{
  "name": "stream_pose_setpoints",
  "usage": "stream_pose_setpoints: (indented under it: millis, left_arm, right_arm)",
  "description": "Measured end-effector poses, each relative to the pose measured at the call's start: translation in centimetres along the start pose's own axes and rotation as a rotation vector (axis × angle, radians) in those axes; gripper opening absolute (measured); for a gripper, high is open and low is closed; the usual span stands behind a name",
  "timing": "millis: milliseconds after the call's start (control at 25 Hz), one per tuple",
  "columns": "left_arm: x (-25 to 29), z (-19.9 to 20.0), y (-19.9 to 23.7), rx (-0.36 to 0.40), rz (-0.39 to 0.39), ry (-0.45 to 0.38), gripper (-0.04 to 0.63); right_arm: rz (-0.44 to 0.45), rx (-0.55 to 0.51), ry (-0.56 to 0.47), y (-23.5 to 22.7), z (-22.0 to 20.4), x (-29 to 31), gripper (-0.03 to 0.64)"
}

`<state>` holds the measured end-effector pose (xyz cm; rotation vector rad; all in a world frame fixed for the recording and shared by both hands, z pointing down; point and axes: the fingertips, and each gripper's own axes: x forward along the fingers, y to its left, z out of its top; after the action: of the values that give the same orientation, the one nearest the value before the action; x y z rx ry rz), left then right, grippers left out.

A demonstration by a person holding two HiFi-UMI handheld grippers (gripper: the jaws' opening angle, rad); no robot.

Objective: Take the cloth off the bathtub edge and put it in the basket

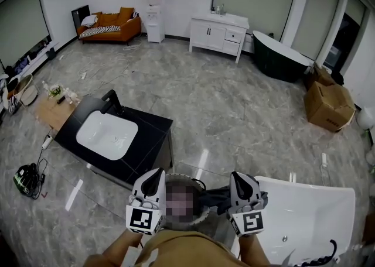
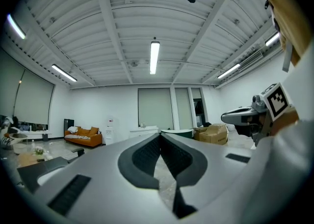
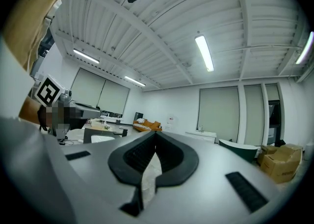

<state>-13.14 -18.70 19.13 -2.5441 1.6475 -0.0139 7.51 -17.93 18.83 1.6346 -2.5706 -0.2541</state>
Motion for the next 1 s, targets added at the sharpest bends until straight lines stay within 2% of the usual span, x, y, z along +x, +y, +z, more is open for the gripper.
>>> stream_pose_setpoints:
  millis: [320,1000]
  left_arm:
    - [0.0,-0.7,-0.3,-0.014,-0.023,0.014,0.006]
    - [0.5,-0.2,-1.7,-0.024,-0.054,0.02,0.006]
  right_arm:
    - [0.027,0.002,0.02,1.3,0.4,0.1,0.006]
    - [0.019,-0.015,0.032,0.5,0.7,-1.0,0.006]
